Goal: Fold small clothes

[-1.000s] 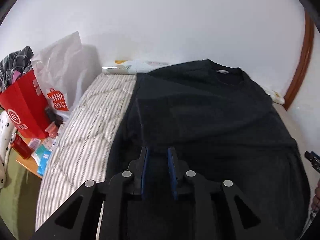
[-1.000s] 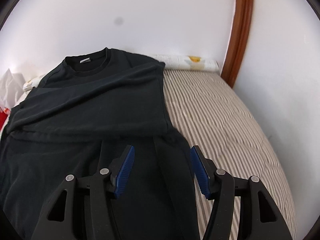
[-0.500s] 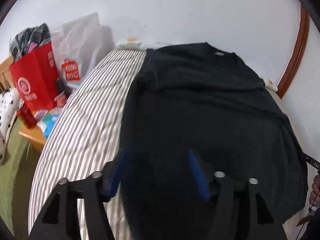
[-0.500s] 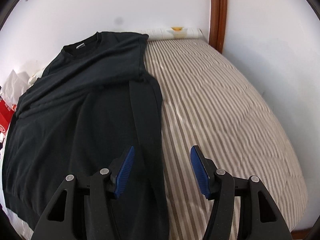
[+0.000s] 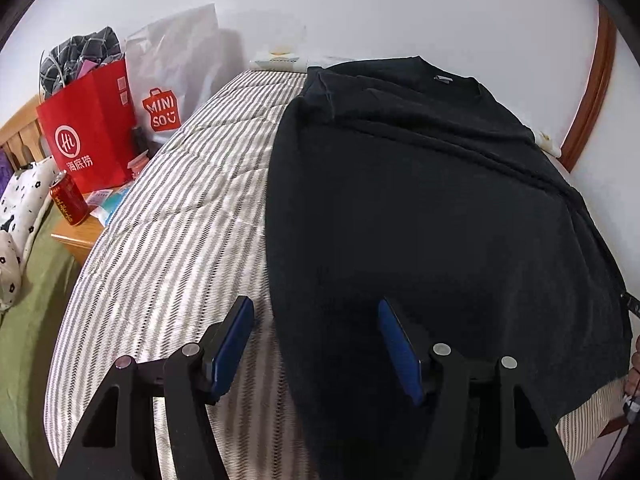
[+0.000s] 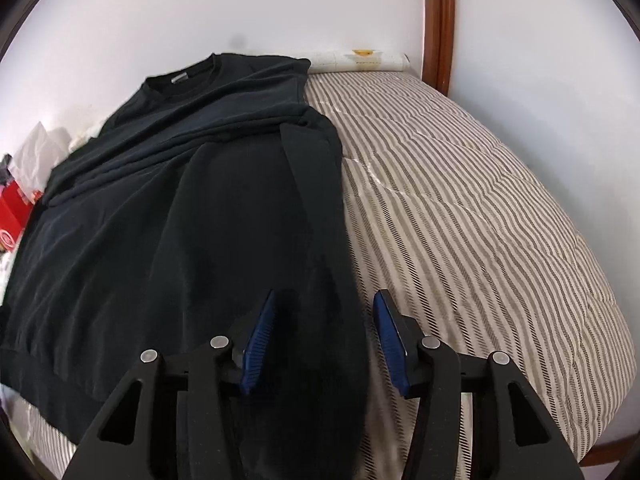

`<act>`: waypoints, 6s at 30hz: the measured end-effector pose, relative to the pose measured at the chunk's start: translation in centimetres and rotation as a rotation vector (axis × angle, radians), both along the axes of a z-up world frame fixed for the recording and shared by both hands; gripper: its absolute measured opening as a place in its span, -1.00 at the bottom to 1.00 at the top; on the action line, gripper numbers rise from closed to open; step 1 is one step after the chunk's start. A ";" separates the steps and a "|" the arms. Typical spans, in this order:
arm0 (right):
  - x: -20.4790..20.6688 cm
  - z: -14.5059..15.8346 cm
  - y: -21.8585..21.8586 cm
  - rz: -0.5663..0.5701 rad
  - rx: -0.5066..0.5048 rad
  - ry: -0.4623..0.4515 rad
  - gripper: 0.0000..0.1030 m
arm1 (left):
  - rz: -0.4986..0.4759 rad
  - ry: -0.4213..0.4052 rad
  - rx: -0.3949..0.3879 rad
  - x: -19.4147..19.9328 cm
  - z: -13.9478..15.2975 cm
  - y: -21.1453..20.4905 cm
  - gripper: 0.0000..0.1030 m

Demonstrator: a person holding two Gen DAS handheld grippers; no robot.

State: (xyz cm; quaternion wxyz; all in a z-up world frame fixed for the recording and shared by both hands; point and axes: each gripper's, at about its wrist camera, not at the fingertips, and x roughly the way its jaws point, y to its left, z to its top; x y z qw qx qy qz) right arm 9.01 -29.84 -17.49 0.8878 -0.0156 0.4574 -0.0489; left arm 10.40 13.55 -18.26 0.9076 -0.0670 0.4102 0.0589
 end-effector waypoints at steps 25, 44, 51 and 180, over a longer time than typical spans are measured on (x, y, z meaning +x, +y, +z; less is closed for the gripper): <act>-5.9 7.8 -1.2 0.076 0.116 -0.160 -0.87 | -0.094 -0.187 -0.172 -6.6 6.5 0.3 -0.87; 4.4 12.1 -0.5 0.046 0.198 -0.255 -0.86 | -0.029 -0.298 -0.130 1.4 10.9 1.1 -0.87; 9.6 12.0 0.5 0.055 0.185 -0.243 -0.86 | 0.017 -0.305 -0.101 6.2 10.9 0.8 -0.87; 1.2 2.6 0.2 0.088 0.261 -0.096 -0.75 | -0.115 -0.075 -0.243 0.7 2.9 -1.5 -0.86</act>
